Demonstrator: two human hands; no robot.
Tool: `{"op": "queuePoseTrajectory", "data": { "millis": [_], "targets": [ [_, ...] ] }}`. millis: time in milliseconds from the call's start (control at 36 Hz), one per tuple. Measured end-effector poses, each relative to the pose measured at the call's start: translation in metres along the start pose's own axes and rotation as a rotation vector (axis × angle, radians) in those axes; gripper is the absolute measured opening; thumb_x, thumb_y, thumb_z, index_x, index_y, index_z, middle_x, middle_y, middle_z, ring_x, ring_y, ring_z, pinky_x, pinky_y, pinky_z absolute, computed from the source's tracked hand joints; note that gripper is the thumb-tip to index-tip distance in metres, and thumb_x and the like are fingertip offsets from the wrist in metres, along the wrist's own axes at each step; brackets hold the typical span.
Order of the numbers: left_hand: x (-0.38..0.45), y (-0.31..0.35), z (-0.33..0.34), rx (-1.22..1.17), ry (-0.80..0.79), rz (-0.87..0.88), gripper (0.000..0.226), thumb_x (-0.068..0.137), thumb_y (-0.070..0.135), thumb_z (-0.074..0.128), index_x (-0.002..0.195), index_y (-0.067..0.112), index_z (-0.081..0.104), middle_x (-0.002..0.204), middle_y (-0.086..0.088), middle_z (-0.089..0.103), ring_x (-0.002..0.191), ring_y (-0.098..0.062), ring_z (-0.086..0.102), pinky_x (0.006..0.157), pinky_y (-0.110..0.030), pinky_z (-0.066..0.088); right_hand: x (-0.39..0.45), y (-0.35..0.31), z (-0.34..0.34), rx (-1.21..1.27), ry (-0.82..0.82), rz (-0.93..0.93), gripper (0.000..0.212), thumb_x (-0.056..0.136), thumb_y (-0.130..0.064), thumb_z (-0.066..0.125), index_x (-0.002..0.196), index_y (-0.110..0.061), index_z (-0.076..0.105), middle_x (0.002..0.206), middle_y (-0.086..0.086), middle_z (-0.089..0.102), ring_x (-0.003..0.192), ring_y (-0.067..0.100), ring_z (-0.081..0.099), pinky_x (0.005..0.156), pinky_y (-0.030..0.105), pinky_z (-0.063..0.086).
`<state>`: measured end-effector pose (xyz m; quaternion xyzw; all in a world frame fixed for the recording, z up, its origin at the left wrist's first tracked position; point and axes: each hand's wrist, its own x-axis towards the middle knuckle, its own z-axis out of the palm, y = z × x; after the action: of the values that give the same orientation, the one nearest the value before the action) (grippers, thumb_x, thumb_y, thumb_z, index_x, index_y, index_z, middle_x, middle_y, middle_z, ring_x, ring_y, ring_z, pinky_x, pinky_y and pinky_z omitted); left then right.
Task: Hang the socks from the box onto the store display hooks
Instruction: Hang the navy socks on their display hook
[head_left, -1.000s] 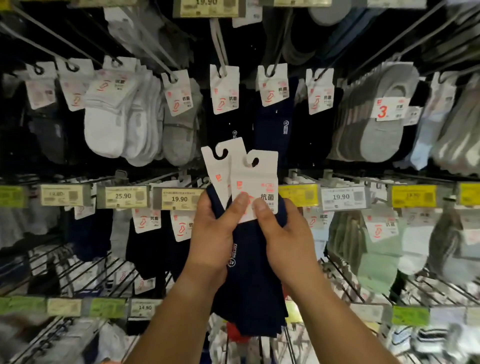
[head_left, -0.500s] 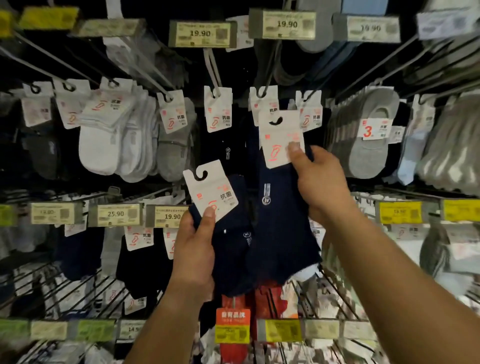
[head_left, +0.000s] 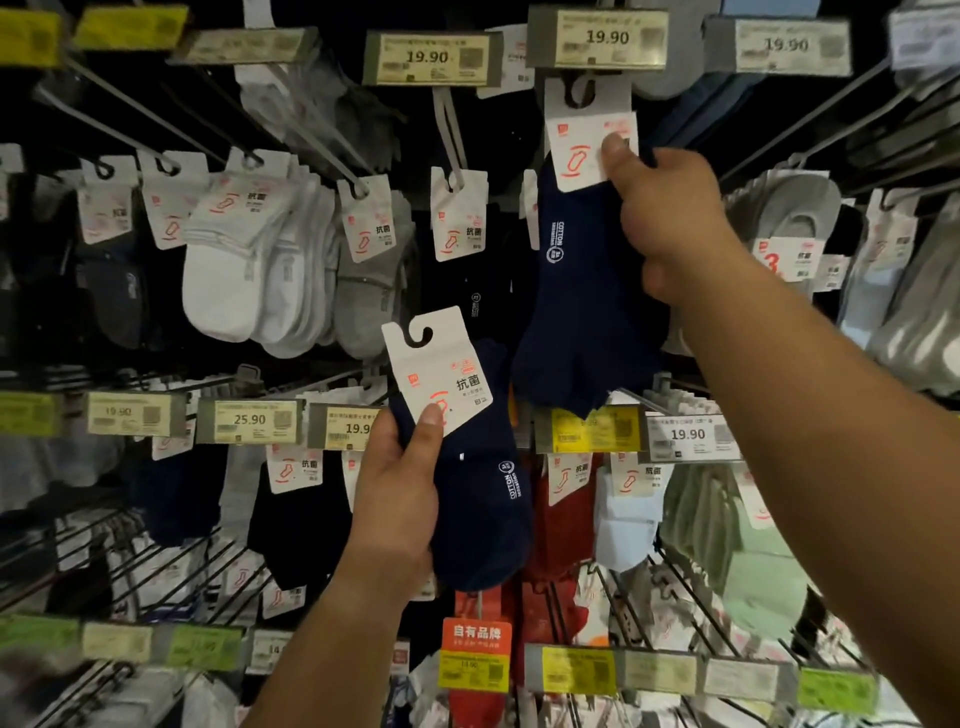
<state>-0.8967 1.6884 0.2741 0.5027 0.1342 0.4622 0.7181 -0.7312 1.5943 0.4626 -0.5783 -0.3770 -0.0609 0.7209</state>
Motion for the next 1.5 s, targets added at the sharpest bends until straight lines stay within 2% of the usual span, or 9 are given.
{"op": "queuePoseTrajectory", "data": {
  "millis": [111, 361, 583, 667, 750, 889, 1083, 1278, 1500],
  "targets": [
    [0.001, 0.001, 0.002, 0.011, 0.009, -0.004, 0.021, 0.103, 0.026, 0.054, 0.121, 0.030, 0.064, 0.109, 0.006, 0.077, 0.102, -0.019, 0.074, 0.085, -0.043, 0.060, 0.019, 0.015, 0.002, -0.098, 0.010, 0.072, 0.023, 0.096, -0.036, 0.063, 0.095, -0.013, 0.066, 0.097, 0.001, 0.073, 0.087, 0.015, 0.071, 0.075, 0.031, 0.061],
    [-0.002, 0.005, 0.002, 0.030, 0.010, 0.009, 0.020, 0.103, 0.027, 0.055, 0.120, 0.030, 0.064, 0.108, 0.006, 0.077, 0.099, -0.018, 0.074, 0.080, -0.040, 0.060, 0.067, 0.056, 0.029, -0.464, 0.021, 0.206, 0.063, 0.097, -0.044, 0.056, 0.143, -0.004, 0.043, 0.140, 0.016, 0.054, 0.125, 0.034, 0.053, 0.107, 0.042, 0.043],
    [-0.002, 0.012, 0.001, 0.084, -0.002, 0.033, 0.021, 0.103, 0.026, 0.055, 0.122, 0.030, 0.063, 0.113, 0.007, 0.075, 0.106, -0.019, 0.072, 0.093, -0.047, 0.057, 0.034, 0.067, 0.022, -0.725, 0.112, 0.017, 0.066, 0.097, -0.050, 0.050, 0.141, -0.002, 0.041, 0.140, 0.019, 0.047, 0.127, 0.038, 0.047, 0.104, 0.041, 0.042],
    [-0.001, 0.012, 0.002, 0.087, -0.014, 0.032, 0.018, 0.103, 0.026, 0.054, 0.119, 0.030, 0.064, 0.110, 0.008, 0.076, 0.103, -0.017, 0.073, 0.089, -0.045, 0.059, -0.017, 0.065, 0.019, -0.599, 0.139, -0.157, 0.037, 0.097, -0.045, 0.053, 0.106, -0.009, 0.057, 0.100, 0.002, 0.061, 0.094, 0.023, 0.058, 0.075, 0.030, 0.040],
    [0.001, 0.012, 0.007, 0.095, -0.012, 0.034, 0.018, 0.103, 0.026, 0.055, 0.118, 0.030, 0.064, 0.108, 0.008, 0.077, 0.101, -0.016, 0.074, 0.087, -0.043, 0.059, -0.083, 0.063, 0.026, -0.465, -0.024, -0.081, 0.033, 0.098, -0.051, 0.049, 0.093, -0.019, 0.059, 0.077, -0.012, 0.060, 0.074, 0.009, 0.057, 0.064, 0.028, 0.038],
    [0.003, 0.017, 0.027, 0.043, -0.074, 0.065, 0.022, 0.104, 0.025, 0.052, 0.123, 0.025, 0.064, 0.112, 0.003, 0.076, 0.107, -0.018, 0.072, 0.089, -0.038, 0.058, -0.127, 0.069, 0.036, -0.317, -0.181, 0.043, 0.047, 0.092, -0.065, 0.046, 0.095, -0.019, 0.054, 0.096, -0.002, 0.068, 0.092, 0.019, 0.064, 0.082, 0.038, 0.050],
    [0.035, 0.042, 0.078, 0.443, -0.061, 0.365, 0.028, 0.104, 0.042, 0.051, 0.116, 0.019, 0.063, 0.113, 0.006, 0.070, 0.107, -0.011, 0.065, 0.099, -0.038, 0.050, -0.101, 0.056, 0.021, -0.200, 0.073, -0.043, 0.032, 0.100, -0.042, 0.050, 0.104, -0.011, 0.056, 0.101, -0.001, 0.067, 0.096, 0.019, 0.065, 0.085, 0.037, 0.051],
    [0.060, 0.077, 0.123, 0.599, -0.137, 0.560, 0.037, 0.105, 0.043, 0.046, 0.118, 0.012, 0.059, 0.121, -0.002, 0.067, 0.113, -0.020, 0.060, 0.084, -0.028, 0.041, -0.057, 0.027, 0.006, -0.144, 0.186, -0.135, 0.026, 0.101, -0.042, 0.049, 0.112, -0.020, 0.057, 0.113, -0.004, 0.067, 0.104, 0.014, 0.064, 0.095, 0.040, 0.051],
    [0.081, 0.091, 0.144, 0.534, -0.158, 0.534, 0.040, 0.103, 0.049, 0.047, 0.116, 0.013, 0.060, 0.118, 0.000, 0.067, 0.110, -0.017, 0.062, 0.101, -0.041, 0.049, -0.028, 0.009, 0.002, -0.149, 0.184, -0.173, 0.030, 0.101, -0.043, 0.048, 0.104, -0.014, 0.055, 0.104, -0.003, 0.063, 0.094, 0.012, 0.060, 0.076, 0.026, 0.043]
  ]
}}
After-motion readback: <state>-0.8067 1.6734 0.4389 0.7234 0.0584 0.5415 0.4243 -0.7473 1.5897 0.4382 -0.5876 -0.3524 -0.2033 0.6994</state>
